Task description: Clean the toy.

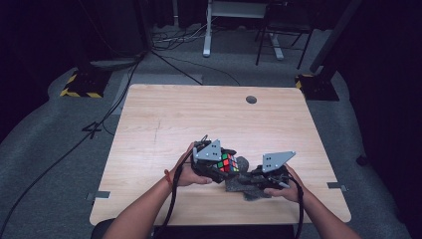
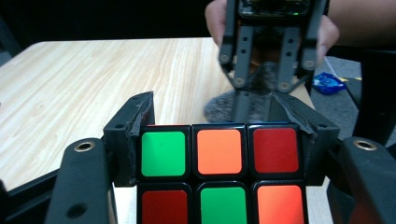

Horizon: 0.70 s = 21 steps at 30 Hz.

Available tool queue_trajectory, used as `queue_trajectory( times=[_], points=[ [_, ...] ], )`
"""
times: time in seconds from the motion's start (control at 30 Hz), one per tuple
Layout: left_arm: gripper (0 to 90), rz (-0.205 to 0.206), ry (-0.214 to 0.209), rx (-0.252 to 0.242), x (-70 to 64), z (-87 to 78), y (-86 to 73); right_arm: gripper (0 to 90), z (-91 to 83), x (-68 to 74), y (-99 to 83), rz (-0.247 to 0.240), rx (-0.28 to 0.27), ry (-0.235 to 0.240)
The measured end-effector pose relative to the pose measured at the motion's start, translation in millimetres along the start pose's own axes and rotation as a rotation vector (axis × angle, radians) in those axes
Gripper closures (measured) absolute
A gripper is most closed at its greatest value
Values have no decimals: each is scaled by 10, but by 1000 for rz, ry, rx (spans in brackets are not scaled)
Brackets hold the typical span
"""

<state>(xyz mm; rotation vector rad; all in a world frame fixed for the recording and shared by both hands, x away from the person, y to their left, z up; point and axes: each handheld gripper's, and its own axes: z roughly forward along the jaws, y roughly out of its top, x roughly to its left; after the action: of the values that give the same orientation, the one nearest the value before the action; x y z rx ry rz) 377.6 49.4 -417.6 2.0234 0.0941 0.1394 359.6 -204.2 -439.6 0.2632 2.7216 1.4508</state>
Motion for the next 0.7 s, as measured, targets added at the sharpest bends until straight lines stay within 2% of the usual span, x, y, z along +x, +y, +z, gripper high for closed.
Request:
queue_trajectory(
  times=[0.03, 0.07, 0.13, 0.17, 0.23, 0.3, 0.4, 0.5, 0.63, 0.67, 0.7],
  points=[
    [342, 0, 0, 0, 0, 0, 0, 805, 0, 0, 0, 0, 0, 0],
    [342, 2, -14, 0, -8, 13, 4, 804, -17, -20, 2, 17, -13, -52],
    [342, -2, -22, 0, -19, 22, 4, 804, -30, -32, 3, 21, -18, -68],
    [342, -1, -29, 4, -25, 27, 5, 804, -78, -67, 1, 43, -41, -126],
    [342, 0, -36, 5, -30, 37, 5, 804, -94, -80, -2, 49, -49, -135],
    [342, 5, -47, 20, -35, 64, -8, 804, -134, -103, -12, 64, -66, -178],
    [342, 13, -54, 43, -53, 106, -24, 804, -188, -139, -23, 83, -87, -210],
    [342, 4, -42, 32, -52, 103, -21, 804, -195, -153, -35, 93, -86, -194],
    [342, 2, -34, 21, -38, 72, -10, 804, -116, -106, -25, 71, -42, -102],
    [342, -2, -33, 6, -29, 51, -5, 804, -81, -88, -22, 57, -18, -85],
    [342, -2, -33, 6, -29, 51, -5, 804, -81, -88, -22, 57, -18, -85]
  ],
)
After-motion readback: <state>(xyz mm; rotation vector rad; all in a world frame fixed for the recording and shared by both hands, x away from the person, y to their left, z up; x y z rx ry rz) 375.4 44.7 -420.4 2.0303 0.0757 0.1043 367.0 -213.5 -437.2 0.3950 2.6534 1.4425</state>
